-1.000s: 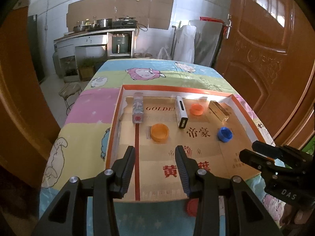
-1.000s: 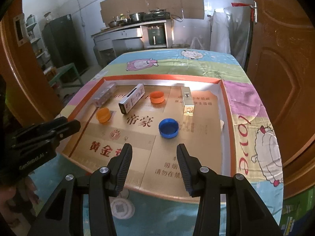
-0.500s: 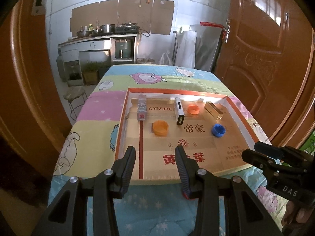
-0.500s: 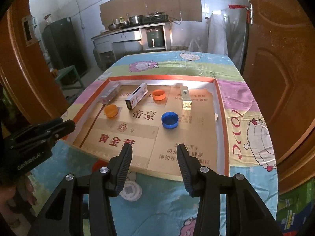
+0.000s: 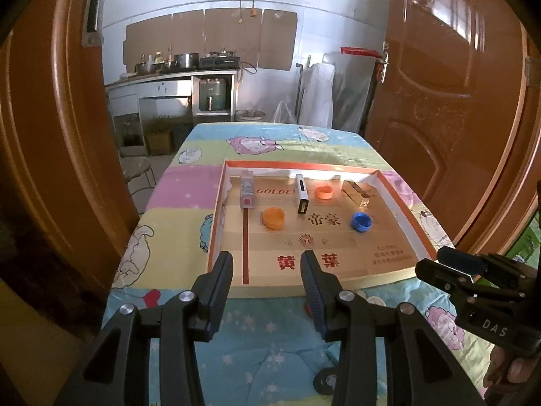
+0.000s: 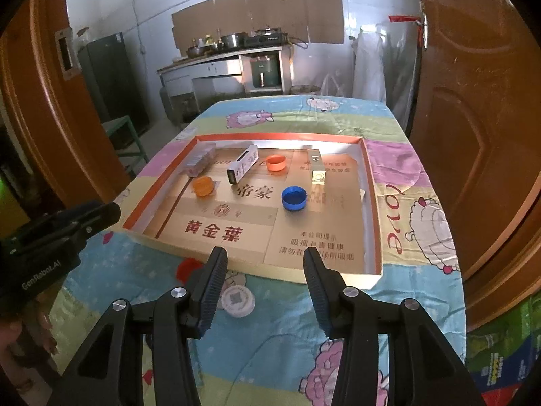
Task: Organize rigid objects
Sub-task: 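Withdraw both tools up from the box, then move the left tool toward the black round cap while the right tool moves toward the teal lighter, then grasp the black round cap with the left gripper while the right grasps the teal lighter, then carry the black cap and teal lighter with both grippers toward the box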
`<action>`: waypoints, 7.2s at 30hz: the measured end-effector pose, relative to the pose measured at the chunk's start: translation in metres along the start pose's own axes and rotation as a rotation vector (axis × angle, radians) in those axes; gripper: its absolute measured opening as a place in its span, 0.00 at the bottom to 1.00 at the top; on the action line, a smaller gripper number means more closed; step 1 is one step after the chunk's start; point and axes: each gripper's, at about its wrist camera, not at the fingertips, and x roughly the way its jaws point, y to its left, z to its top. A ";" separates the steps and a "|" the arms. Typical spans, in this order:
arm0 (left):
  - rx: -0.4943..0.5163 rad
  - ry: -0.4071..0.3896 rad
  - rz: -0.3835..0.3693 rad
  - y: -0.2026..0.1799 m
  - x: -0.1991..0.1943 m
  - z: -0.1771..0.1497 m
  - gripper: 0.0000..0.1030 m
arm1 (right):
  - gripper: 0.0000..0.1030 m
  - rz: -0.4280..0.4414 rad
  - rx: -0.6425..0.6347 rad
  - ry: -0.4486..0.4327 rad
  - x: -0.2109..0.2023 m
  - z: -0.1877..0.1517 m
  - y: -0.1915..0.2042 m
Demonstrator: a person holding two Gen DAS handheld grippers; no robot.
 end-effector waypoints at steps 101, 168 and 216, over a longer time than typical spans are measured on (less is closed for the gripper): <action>0.111 0.068 -0.105 -0.035 -0.008 -0.095 0.29 | 0.22 0.040 -0.074 0.068 -0.003 -0.101 0.037; 0.022 0.009 -0.010 -0.004 0.028 0.005 0.29 | 0.22 -0.004 -0.071 -0.056 0.004 0.000 0.025; -0.019 0.112 0.020 0.028 0.114 0.029 0.29 | 0.22 0.016 -0.089 0.047 0.112 0.051 0.026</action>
